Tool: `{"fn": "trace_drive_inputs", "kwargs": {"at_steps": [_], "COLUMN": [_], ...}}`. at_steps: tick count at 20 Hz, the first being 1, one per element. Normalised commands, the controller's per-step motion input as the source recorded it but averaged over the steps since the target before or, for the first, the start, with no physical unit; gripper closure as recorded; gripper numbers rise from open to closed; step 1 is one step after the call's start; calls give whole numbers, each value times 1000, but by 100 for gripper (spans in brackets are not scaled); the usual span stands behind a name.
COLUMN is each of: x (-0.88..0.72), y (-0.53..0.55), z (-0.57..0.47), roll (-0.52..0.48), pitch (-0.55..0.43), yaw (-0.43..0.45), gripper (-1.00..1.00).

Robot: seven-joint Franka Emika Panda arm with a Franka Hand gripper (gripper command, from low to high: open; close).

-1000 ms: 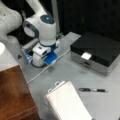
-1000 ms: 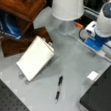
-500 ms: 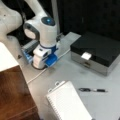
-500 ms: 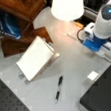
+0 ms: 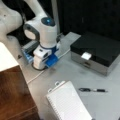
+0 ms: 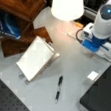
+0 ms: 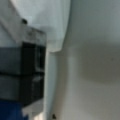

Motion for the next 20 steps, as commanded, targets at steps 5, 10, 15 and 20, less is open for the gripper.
{"fn": "trace_drive_inputs", "kwargs": {"at_steps": [5,10,15,20], "x": [-997,-826,-665,-547], "y": [-178,-51,90,134], "z": [-112,-78,-54,13], "roll": [78,138,170,173], "pitch": [-492,-451,-382,-314], "yaw": [81,69,14,-40], "gripper": [100,100,100,100]}}
